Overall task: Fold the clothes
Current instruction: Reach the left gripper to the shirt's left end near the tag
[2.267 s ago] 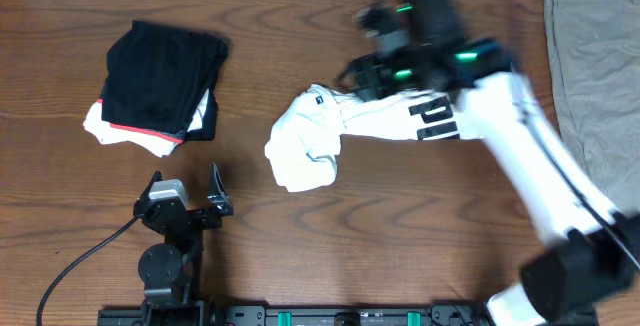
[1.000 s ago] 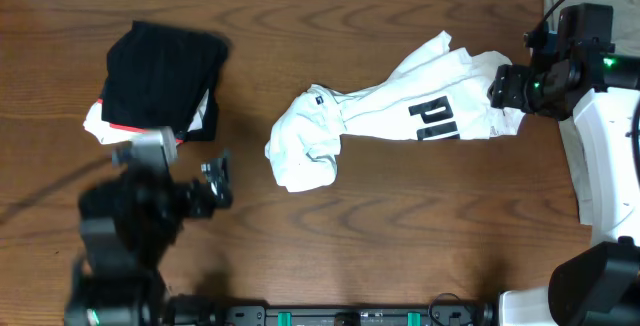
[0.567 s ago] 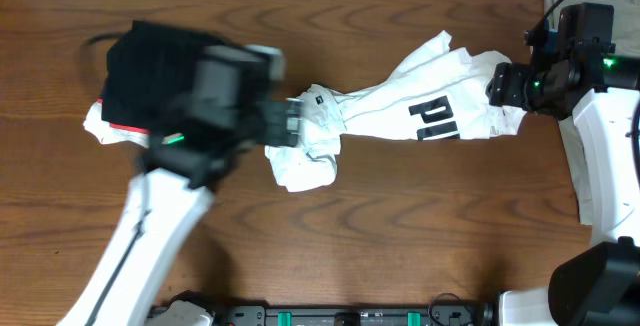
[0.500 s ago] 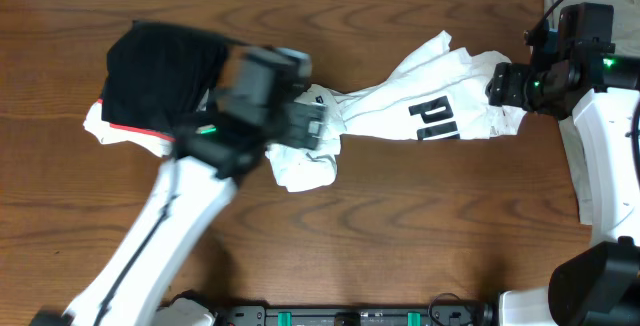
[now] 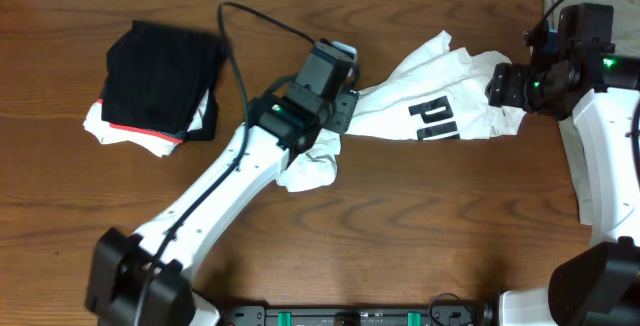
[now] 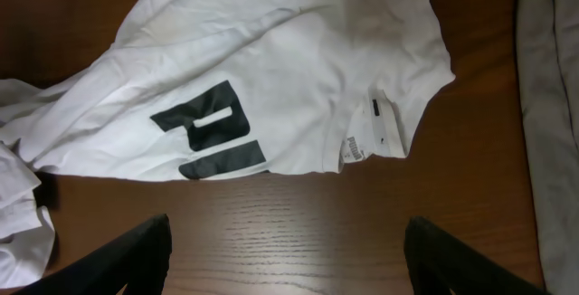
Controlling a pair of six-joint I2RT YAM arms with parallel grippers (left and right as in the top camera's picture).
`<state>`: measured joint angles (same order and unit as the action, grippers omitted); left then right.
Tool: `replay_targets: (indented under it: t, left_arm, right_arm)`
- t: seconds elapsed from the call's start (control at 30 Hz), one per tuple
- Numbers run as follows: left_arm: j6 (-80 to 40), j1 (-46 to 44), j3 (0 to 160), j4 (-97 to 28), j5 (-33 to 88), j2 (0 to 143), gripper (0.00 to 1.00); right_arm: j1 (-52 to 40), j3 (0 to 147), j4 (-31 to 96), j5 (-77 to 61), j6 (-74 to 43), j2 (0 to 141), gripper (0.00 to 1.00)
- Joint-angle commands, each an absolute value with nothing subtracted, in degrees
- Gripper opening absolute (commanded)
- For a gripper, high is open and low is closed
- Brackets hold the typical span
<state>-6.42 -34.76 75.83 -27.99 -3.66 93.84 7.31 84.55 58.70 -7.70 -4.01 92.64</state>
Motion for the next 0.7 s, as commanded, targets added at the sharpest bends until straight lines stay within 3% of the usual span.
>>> replay_targets:
  t: [0.0, 0.27, 0.67]
  left_arm:
    - [-7.8, -36.1, 76.7, -25.9, -4.6, 98.6, 0.55]
    - [-22.7, -36.1, 76.7, -24.3, -11.2, 107.6, 0.56]
    - [-23.3, -36.1, 76.7, -25.4, -11.7, 111.4, 0.51]
  right_arm:
    - [7.7, 84.2, 58.7, -7.9, -3.3, 93.0, 0.80]
    - [7.7, 84.2, 59.0, -7.9, -3.3, 93.0, 0.81]
    - [7.7, 84.2, 59.1, -7.9, -3.3, 93.0, 0.81]
